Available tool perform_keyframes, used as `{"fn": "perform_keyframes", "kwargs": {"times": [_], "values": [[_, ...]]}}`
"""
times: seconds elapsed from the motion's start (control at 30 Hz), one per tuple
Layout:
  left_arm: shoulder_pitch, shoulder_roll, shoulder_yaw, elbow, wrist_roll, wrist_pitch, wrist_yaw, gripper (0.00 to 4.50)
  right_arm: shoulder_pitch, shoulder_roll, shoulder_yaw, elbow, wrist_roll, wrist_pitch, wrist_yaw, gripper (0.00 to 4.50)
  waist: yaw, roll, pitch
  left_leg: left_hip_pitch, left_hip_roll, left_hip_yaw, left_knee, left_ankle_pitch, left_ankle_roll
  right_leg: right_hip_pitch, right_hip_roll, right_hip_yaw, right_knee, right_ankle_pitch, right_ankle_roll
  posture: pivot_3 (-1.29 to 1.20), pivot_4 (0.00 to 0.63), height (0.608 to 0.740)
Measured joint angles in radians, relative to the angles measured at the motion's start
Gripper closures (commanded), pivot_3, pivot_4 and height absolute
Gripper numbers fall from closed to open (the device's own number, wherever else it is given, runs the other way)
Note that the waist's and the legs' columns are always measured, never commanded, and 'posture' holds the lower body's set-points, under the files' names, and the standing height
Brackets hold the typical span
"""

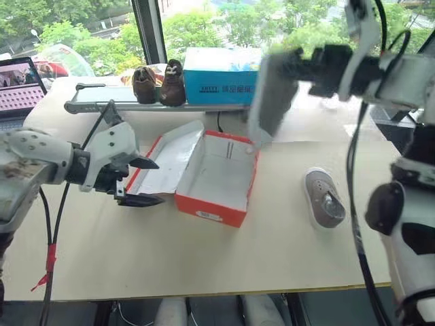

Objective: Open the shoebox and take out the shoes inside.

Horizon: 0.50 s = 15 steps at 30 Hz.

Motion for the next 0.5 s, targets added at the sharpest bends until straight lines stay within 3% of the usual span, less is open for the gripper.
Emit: {"fn": "perform_keyframes", "kwargs": {"times": [0.17,0.5], "values": [[-0.01,-0.028,-0.013,0.022,-0.001,-0.013,-0.029,0.0,0.161,-0.095,0.148,-0.144,-0.053,0.042,0.044,4.47,0.002,0.0,0.0,0.0,0.0,0.001,0.001,0.0,0.0,0.0,0.0,0.001,0.002,0.0,0.0,0.0,0.15,0.74],[-0.059,-0.072,0.04,0.031,-0.12,0.06,-0.037,0.0,0.338,-0.11,0.28,-0.222,-0.158,0.009,0.083,4.47,0.007,0.0,0.0,0.0,0.0,0.0,0.003,0.0,0.0,0.001,0.0,0.001,0.002,-0.001,0.001,0.0,0.15,0.74]]}}
